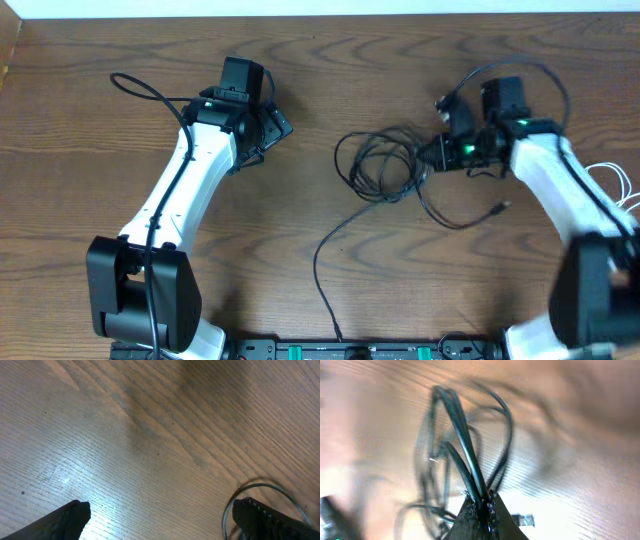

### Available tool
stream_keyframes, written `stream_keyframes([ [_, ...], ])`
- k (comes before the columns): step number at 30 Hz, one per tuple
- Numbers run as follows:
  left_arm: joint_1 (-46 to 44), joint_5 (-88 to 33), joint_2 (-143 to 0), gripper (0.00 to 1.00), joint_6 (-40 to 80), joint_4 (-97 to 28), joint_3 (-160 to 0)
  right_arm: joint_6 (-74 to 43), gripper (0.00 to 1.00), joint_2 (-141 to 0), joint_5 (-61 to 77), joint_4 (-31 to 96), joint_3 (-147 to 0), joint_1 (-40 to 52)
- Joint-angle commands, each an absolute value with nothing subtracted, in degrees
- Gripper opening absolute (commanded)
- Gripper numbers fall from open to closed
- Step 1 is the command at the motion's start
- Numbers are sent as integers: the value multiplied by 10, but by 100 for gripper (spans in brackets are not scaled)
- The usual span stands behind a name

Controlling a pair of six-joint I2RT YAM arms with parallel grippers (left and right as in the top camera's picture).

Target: Untangle cables

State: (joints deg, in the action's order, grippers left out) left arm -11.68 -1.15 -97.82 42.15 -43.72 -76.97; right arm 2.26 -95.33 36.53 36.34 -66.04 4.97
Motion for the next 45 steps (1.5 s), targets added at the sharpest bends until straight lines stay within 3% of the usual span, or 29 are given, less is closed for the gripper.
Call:
stream_keyframes([
  [1,-115,-6,-984,98,420,-441,-768,65,1,-857,453,373,-667,62],
  [13,-115,-34,-984,98,383,-446,-768,33,1,-744,319,483,-667,135],
  [19,-116,-323,-970,99,102,-435,-768,-20,1,-745,249,482,-667,140],
  [24,-122,-459,-943,99,8,-441,-768,-69,1,-745,201,472,-667,140],
  [30,-159,-447,-889,98,-35,-481,-768,-73,1,-745,198,461,-667,140],
  [36,-212,-318,-781,92,-14,-509,-743,-80,1,-745,198,450,-667,140],
  [41,-243,-138,-654,91,106,-474,-656,-81,1,-745,198,444,-667,140],
  [45,-240,-119,-555,93,211,-344,-509,-83,1,-745,199,444,-667,140],
])
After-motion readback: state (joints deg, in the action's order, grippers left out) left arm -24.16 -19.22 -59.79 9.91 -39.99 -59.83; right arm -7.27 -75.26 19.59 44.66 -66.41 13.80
